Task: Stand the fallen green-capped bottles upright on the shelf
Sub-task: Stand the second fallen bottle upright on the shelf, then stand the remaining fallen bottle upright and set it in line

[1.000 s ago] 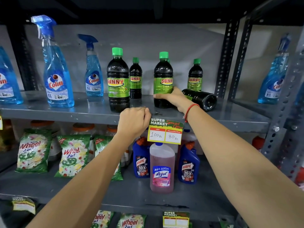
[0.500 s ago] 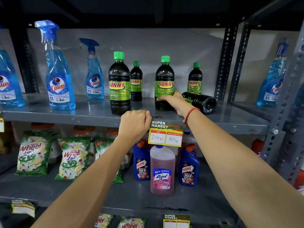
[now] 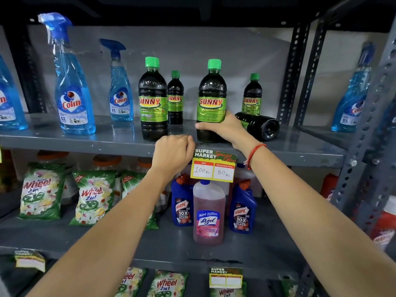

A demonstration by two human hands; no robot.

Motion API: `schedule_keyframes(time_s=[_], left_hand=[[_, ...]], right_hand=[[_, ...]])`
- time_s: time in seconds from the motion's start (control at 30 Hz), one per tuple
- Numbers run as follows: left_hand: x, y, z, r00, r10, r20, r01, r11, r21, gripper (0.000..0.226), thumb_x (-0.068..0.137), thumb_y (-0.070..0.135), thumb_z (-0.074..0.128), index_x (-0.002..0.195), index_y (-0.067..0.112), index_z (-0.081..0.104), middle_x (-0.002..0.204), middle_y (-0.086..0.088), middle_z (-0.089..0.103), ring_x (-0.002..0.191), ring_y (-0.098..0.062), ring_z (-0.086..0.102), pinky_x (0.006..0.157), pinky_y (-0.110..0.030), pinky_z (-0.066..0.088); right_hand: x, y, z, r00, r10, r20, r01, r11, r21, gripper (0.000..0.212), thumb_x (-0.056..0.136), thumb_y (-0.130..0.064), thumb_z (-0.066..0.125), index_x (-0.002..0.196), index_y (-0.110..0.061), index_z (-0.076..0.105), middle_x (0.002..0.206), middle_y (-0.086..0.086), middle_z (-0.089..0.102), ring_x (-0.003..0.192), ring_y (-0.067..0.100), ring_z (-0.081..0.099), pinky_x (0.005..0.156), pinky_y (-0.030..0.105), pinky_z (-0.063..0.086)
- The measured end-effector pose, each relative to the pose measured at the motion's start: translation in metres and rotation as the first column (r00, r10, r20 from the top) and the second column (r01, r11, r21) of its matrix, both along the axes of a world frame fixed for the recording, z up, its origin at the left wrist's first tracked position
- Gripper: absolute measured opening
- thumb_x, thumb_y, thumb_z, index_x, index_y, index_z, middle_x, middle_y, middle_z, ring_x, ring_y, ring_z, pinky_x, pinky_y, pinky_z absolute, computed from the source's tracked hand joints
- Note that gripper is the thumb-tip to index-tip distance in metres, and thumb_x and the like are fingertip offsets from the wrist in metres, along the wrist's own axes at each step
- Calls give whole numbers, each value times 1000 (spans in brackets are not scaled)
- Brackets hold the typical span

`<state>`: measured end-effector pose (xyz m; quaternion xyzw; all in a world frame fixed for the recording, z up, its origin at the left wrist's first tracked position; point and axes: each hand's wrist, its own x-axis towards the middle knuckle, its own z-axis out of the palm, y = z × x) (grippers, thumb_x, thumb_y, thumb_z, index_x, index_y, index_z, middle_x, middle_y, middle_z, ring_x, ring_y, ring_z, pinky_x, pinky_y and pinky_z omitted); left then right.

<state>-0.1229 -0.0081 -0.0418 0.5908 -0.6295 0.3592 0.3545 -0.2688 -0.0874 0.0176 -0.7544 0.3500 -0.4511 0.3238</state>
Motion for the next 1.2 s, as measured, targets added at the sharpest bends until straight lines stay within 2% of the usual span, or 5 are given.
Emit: schedule_keyframes(time_s=[0.33, 0.53, 0.63, 0.87, 1.2], left_hand=[[-3, 3, 2, 995, -85, -46, 83, 995, -52, 45, 91, 23, 32, 53, 9, 53, 50, -4, 57, 42, -26, 51, 44, -24, 21], [-31, 16, -2, 959, -224, -175, 167, 942, -292, 31, 90, 17, 40, 94, 2, 67, 91, -12, 67, 74, -21, 59, 61, -27, 39], [-73, 10, 6, 930, -359, -74, 328, 906, -268, 29, 88, 16, 42, 91, 1, 67, 87, -13, 64, 77, -24, 58, 65, -34, 45], [-147, -25, 16, 993, -108, -56, 110, 993, 38, 33, 87, 22, 40, 76, 1, 63, 80, -17, 64, 73, -35, 59, 56, -37, 41], [-137, -41, -2, 997, -73, 13, 74, 993, -97, 46, 87, 23, 38, 48, 9, 57, 46, -8, 59, 38, -27, 52, 48, -25, 25]], right_hand=[[-10, 17, 0, 999, 54, -3, -54, 999, -5, 38, 63, -41, 87, 93, -34, 64, 100, -10, 70, 104, 12, 64, 96, 33, 51], [-51, 5, 37, 999, 3, 43, -7, 997, 83, 67, 75, -57, 71, 122, -13, 55, 109, 2, 65, 96, 16, 64, 84, 34, 54], [-65, -16, 54, 954, -203, 220, 206, 979, 12, 23, 90, -38, 60, 90, -16, 61, 87, 8, 64, 81, 22, 63, 76, 32, 52], [-76, -39, 48, 662, -384, -644, 441, 894, -80, 59, 78, -51, 72, 117, -8, 58, 107, 10, 62, 79, 24, 56, 71, 29, 44], [-94, -58, 36, 965, -261, 7, 232, 871, 433, 57, 73, -34, 79, 117, -4, 59, 100, 14, 68, 79, 26, 66, 62, 31, 53]])
